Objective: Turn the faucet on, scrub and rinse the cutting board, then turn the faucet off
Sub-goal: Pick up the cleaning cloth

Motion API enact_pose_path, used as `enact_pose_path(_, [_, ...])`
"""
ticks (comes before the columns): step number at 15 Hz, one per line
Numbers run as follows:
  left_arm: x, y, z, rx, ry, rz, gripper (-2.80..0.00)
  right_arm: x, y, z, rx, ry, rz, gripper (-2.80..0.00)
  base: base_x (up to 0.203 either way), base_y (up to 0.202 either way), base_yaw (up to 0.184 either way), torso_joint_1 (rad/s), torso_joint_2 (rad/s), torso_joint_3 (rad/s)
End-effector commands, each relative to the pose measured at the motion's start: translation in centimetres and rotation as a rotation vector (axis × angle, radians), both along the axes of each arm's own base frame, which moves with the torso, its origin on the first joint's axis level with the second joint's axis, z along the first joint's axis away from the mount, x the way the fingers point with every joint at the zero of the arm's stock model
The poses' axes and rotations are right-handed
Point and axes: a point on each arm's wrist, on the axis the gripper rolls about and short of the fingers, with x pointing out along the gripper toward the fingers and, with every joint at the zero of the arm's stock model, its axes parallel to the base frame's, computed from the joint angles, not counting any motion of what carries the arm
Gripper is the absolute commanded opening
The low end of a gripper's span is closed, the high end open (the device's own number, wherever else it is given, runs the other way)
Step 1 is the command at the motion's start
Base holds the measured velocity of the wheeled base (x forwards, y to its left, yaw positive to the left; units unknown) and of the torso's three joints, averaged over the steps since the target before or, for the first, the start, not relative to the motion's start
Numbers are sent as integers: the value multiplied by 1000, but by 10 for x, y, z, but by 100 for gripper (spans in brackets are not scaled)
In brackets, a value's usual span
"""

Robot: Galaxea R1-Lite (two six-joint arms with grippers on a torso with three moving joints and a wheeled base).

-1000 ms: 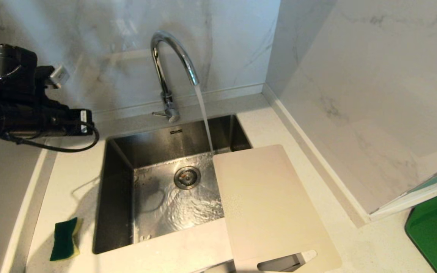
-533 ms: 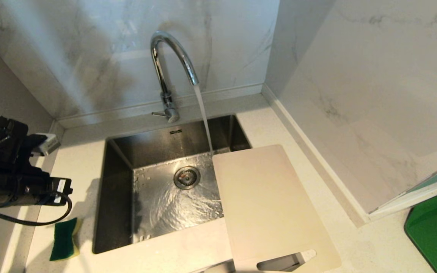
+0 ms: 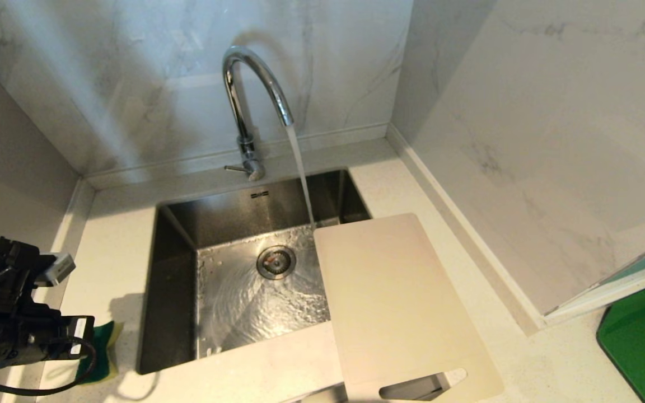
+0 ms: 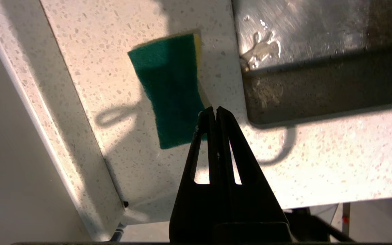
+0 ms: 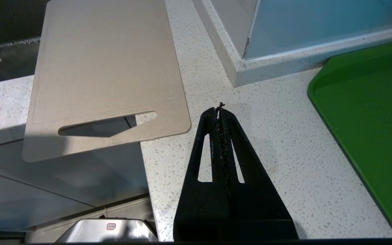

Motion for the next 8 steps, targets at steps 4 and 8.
enact_pose_path(4, [3, 1, -2, 1, -9, 76, -280, 0, 0, 0, 0, 1, 0, -280, 0, 0, 0, 0, 0, 0])
enact_pose_path(8, [8, 0, -13, -41, 30, 148, -280, 0, 0, 0, 0, 1, 0, -280, 0, 0, 0, 0, 0, 0])
